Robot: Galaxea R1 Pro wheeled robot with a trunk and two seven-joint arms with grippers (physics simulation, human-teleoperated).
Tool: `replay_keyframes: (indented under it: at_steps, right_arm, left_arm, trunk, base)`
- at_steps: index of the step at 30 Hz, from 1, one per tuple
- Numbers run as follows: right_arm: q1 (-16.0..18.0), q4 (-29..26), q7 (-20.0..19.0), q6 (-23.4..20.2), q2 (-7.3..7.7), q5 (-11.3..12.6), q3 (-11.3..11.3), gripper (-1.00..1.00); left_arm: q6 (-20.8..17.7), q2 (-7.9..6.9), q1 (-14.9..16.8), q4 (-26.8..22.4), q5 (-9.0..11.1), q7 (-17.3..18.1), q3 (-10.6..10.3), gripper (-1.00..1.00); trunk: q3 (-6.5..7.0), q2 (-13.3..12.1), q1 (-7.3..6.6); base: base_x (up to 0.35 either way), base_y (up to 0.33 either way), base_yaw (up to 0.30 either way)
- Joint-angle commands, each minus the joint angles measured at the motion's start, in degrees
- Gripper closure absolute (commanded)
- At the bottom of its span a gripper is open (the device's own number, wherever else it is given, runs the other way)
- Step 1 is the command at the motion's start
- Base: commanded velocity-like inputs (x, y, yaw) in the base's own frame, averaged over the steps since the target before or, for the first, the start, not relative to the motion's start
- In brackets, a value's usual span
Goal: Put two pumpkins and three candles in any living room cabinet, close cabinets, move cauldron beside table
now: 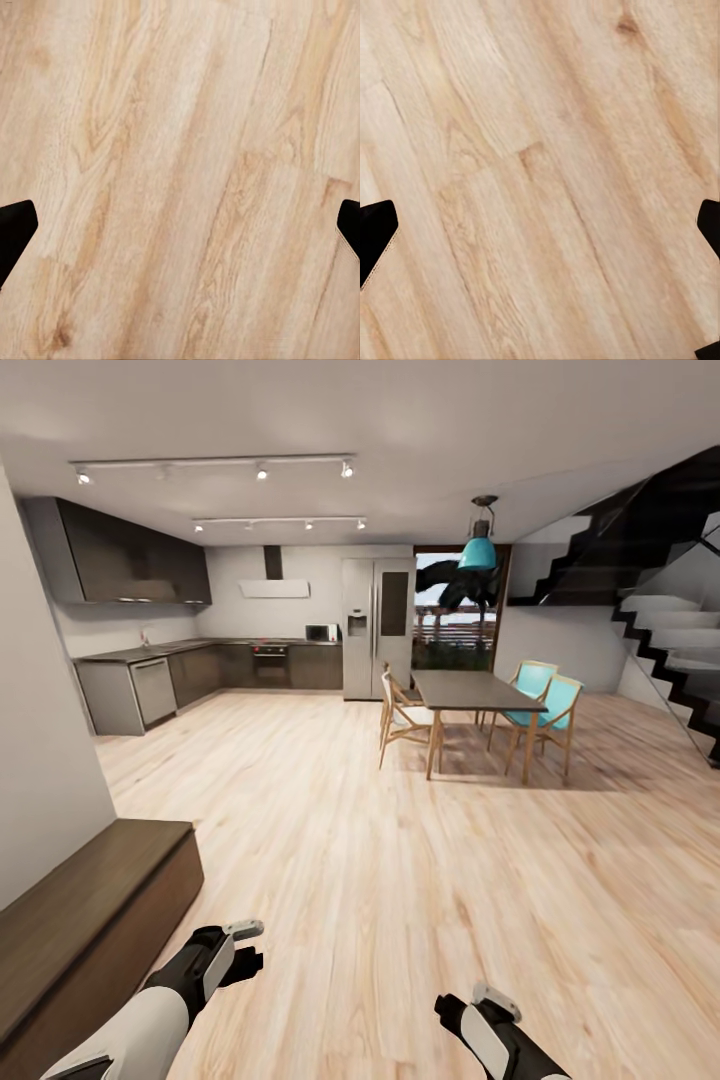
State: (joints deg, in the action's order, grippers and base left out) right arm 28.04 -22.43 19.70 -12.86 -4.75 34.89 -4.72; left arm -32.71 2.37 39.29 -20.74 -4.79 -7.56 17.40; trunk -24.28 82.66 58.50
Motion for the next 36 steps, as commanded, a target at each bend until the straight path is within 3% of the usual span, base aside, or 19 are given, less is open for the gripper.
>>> replay_keyframes:
  at_steps: [1,11,36]
  right_arm:
    - [0.00,-0.06,0.00,0.01,0.00,0.00,0.02,-1.00]
    - [0.00,-0.05,0.08,0.03,0.00,0.00,-0.03,-1.00]
    - [0.00,0.31,0.08,0.64,0.00,0.17,0.10,-1.00]
  left_arm:
    - [0.00,0.00,0.00,0.00,-0.02,0.00,0.00,-1.00]
    - [0.01,0.00,0.00,0.00,-0.04,0.00,0.00,-1.00]
    - [0.10,-0.05,0.00,0.00,0.01,0.09,0.00,-1.00]
  trunk:
    - [0.00,0.00,0.00]
    - [0.00,0.00,0.00]
    - [0.00,0.00,0.00]
  base:
    - [0.320,0.000,0.000]
    - [0.320,-0.056,0.000]
    - [0.290,-0.179,0.000]
